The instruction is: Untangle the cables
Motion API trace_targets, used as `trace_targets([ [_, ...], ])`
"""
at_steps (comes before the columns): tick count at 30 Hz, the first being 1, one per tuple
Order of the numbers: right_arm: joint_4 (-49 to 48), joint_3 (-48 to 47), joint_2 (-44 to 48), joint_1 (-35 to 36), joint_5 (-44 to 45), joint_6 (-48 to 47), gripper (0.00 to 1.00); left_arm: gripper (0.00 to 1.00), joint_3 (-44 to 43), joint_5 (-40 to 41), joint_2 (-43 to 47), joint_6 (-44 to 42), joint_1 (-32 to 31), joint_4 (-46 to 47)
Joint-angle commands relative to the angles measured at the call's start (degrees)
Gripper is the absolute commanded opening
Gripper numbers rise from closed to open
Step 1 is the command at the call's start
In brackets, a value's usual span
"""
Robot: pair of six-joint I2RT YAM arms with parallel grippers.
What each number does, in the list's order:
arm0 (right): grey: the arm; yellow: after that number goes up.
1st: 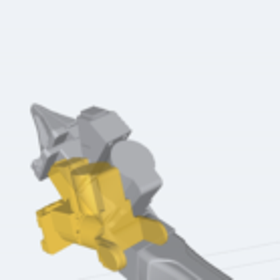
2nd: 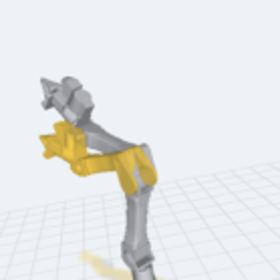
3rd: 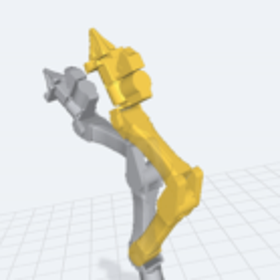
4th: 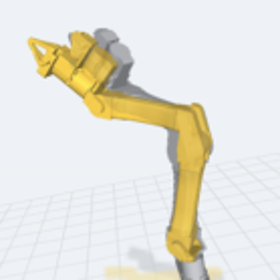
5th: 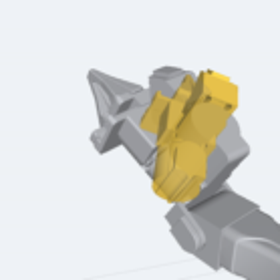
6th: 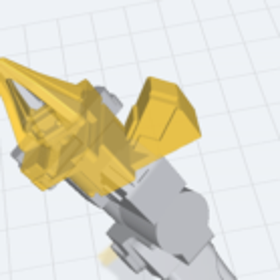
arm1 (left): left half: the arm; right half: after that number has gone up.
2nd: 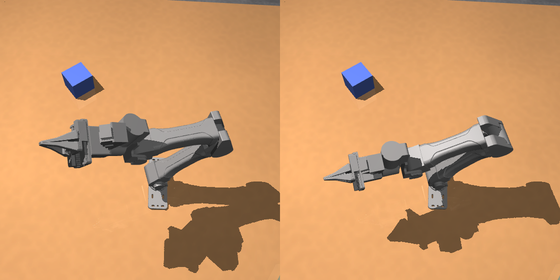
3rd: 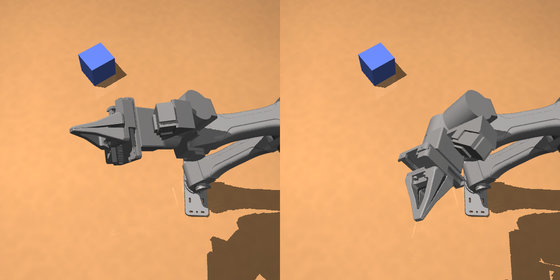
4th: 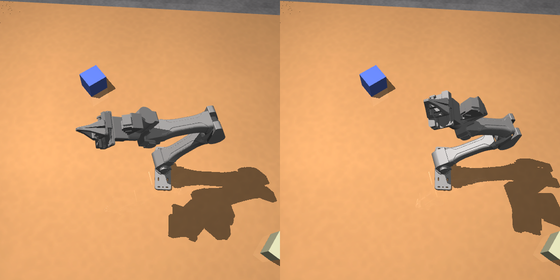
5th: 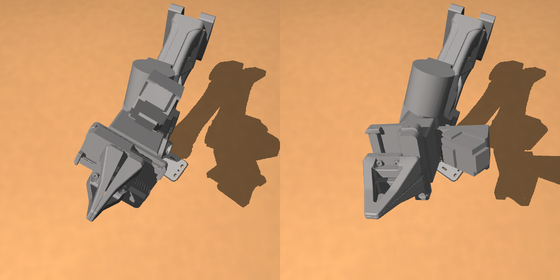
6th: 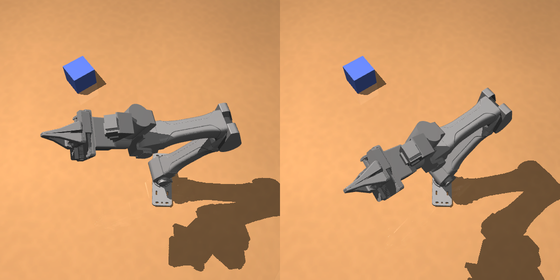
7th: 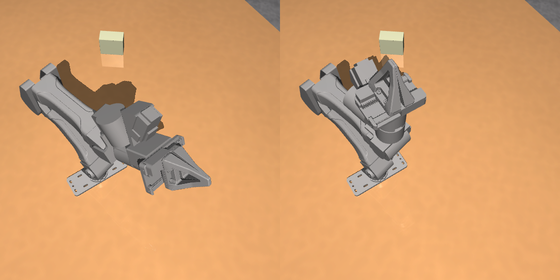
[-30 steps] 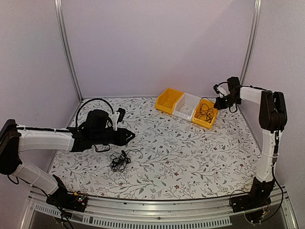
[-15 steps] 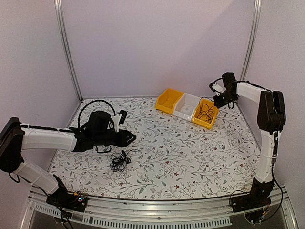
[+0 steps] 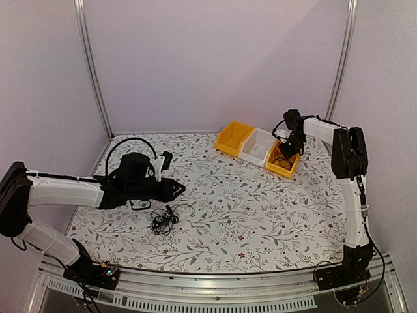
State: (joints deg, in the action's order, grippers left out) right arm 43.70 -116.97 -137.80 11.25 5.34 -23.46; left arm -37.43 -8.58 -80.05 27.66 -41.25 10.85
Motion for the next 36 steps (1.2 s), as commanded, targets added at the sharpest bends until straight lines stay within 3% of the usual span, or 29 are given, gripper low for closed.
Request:
trace_targets([
  [1,4.7,-1.5,-1.0,-0.4,1.0,-0.4,0.06,0.26,1.1,-0.4,1.0,0.2,-0.5,2.1],
  [6,7.9,-1.2,1.1,-0.4,-1.2,0.6,0.23,0.26,0.8,-0.7,0.7,0.4,-0.5,2.2],
  [14,10.1,4.8,14.6,-0.4,-1.6,0.7,0.5,0.27,0.6,1.6,3.6,-0.6,-0.4,-1.6],
  [24,11.0,11.7,23.6,-0.4,-4.2,-0.7,0.55,0.28,1.3,9.4,5.0,0.5,-0.3,-10.4],
  [27,5.7,17.7,28.7,0.2,-16.1,-2.4,0.55,0.28,2.1,12.8,4.7,2.8,-0.1,-15.2],
  [31,-7.9,32.0,38.7,2.5,-25.4,-7.4,0.53,0.28,2.8,14.5,4.1,4.2,0.2,-19.5],
  [36,-18.4,44.8,48.1,6.6,-40.3,-9.4,0.53,0.28,4.1,12.4,6.4,3.3,0.2,-20.9],
])
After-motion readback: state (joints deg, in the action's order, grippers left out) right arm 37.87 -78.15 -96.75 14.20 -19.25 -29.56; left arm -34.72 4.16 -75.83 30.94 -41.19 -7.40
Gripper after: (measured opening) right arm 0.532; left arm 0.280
